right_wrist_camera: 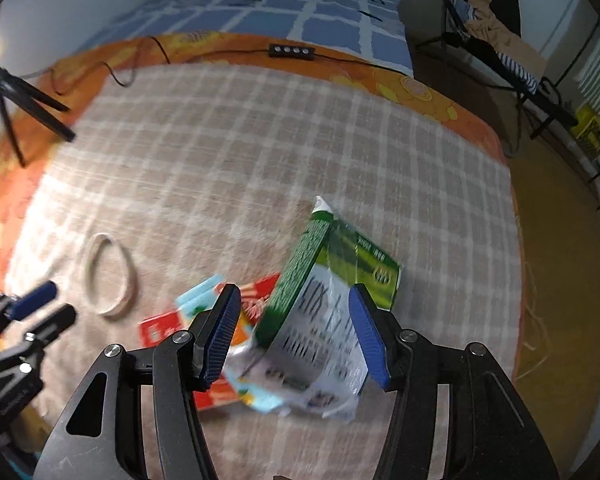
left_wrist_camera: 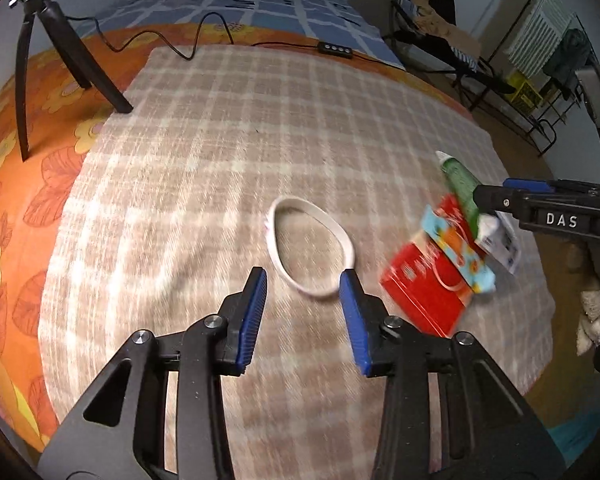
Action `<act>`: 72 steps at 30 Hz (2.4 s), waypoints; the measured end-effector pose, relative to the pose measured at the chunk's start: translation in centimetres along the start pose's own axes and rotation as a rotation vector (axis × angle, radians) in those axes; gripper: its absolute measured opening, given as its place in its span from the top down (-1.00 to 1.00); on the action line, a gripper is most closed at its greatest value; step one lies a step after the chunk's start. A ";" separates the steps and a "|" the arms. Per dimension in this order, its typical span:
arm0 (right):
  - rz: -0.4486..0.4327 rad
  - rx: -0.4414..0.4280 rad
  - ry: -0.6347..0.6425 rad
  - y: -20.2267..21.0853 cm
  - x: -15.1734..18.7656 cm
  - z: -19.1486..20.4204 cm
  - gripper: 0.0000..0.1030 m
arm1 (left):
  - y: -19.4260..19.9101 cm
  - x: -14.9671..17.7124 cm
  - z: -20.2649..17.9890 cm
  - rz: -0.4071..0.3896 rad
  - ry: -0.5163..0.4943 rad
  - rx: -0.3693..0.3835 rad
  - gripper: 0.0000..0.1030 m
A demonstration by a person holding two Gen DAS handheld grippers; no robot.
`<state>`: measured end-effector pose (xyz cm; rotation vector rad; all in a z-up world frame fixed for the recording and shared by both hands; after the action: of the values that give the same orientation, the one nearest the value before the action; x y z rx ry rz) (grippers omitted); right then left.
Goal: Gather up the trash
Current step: 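Grasp the white rubber band with the left tool while the right tool grasps the green milk carton, then carry the rubber band and milk carton with both tools over the blue basket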
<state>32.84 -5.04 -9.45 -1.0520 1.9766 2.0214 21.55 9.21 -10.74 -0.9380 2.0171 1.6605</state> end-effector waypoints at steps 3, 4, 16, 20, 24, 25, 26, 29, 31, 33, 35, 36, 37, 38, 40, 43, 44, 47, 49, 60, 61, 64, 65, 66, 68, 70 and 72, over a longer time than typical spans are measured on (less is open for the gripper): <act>0.035 0.015 -0.004 -1.3 -0.1 -0.1 -0.07 | -1.2 -0.5 0.3 0.004 -0.002 -0.013 0.34; 0.047 0.019 -0.008 -1.7 0.1 -0.2 -0.07 | -1.7 -0.7 0.4 0.009 -0.002 -0.017 0.40; 0.088 0.032 -0.018 -3.7 0.3 -2.1 -0.07 | -5.3 -0.9 0.0 0.038 -0.075 -0.054 0.79; 0.101 0.009 -0.056 -3.7 0.9 -3.5 -0.07 | -5.5 -1.0 0.3 0.029 -0.067 -0.054 0.90; 0.073 -0.086 -0.167 -3.1 1.7 -6.3 -0.05 | -5.7 -1.2 0.6 0.027 -0.063 -0.049 0.92; 0.069 -0.112 -0.192 -2.8 1.9 -6.9 -0.04 | -5.6 -1.2 0.7 0.026 -0.064 -0.049 0.93; 0.066 -0.142 -0.224 -2.6 2.2 -7.7 -0.03 | -5.7 -1.2 0.7 0.026 -0.064 -0.048 0.93; 0.056 -0.157 -0.267 -2.1 2.8 -9.8 0.06 | -5.7 -1.2 0.9 0.028 -0.059 -0.047 0.95; 0.059 -0.149 -0.283 -1.9 3.4 -10.9 0.17 | -5.6 -1.2 1.1 0.027 -0.055 -0.047 0.96; 0.059 -0.147 -0.305 -1.9 4.1 -12.3 0.26 | -5.5 -1.1 1.2 0.025 -0.056 -0.048 0.96; 0.056 -0.135 -0.303 -2.2 4.5 -13.3 0.45 | -5.5 -1.2 1.1 0.022 -0.059 -0.049 0.98; 0.053 -0.136 -0.307 -2.1 4.8 -13.4 0.48 | -5.5 -1.2 1.1 0.020 -0.060 -0.049 0.99; 0.044 -0.143 -0.315 -2.0 4.9 -13.4 0.48 | -5.5 -1.3 1.0 0.019 -0.058 -0.048 0.99; 0.037 -0.142 -0.311 -2.0 4.8 -13.5 0.48 | -5.5 -1.4 1.0 0.018 -0.054 -0.047 1.00; 0.015 -0.131 -0.283 -1.7 4.8 -12.9 0.48 | -5.3 -1.5 0.9 0.012 -0.055 -0.048 1.00; -0.020 -0.109 -0.218 -0.8 4.9 -12.0 0.49 | -4.7 -1.7 0.6 -0.003 -0.061 -0.049 1.00; -0.032 -0.104 -0.201 -0.4 4.9 -11.7 0.49 | -4.5 -1.8 0.6 -0.008 -0.062 -0.049 1.00; -0.066 -0.086 -0.161 0.6 5.1 -11.1 0.49 | -3.8 -1.9 0.5 -0.017 -0.055 -0.042 1.00; -0.083 -0.081 -0.150 1.2 5.2 -11.1 0.49 | -3.3 -1.9 0.4 -0.022 -0.056 -0.036 1.00; -0.125 -0.124 -0.125 5.9 7.4 -10.1 0.50 | 1.6 -0.5 -1.9 -0.063 -0.084 0.013 1.00; -0.131 -0.129 -0.115 6.5 7.9 -9.7 0.50 | 2.2 -0.3 -2.1 -0.067 -0.083 0.018 1.00; -0.139 -0.148 -0.096 8.0 9.1 -8.8 0.50 | 3.8 0.6 -2.7 -0.071 -0.081 0.032 1.00; -0.138 -0.164 -0.095 8.5 9.7 -8.5 0.50 | 4.3 0.9 -3.0 -0.071 -0.082 0.038 1.00; -0.139 -0.176 -0.092 8.9 10.1 -8.2 0.50 | 4.7 1.2 -3.2 -0.071 -0.084 0.043 1.00; -0.142 -0.197 -0.081 9.8 11.2 -7.4 0.50 | 5.9 2.0 -3.9 -0.071 -0.091 0.055 1.00; -0.146 -0.227 -0.076 10.8 12.3 -6.7 0.50 | 6.8 2.7 -4.4 -0.071 -0.096 0.065 1.00; -0.149 -0.252 -0.070 11.8 13.4 -5.9 0.50 | 7.8 3.5 -4.9 -0.071 -0.099 0.076 1.00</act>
<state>18.70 -17.11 -6.38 -1.1207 1.5887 2.2321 14.36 4.30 -6.20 -0.8731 1.9450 1.5504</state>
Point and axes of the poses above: each gripper's, at about its wrist camera, not at the fingertips, and y roughly against the way its jaws point, z to its left, x to its underside, the point moved 1 cm from there along -y, roughly the way its jaws point, and after that the axes turned 13 degrees about -z, right-handed, at the moved point
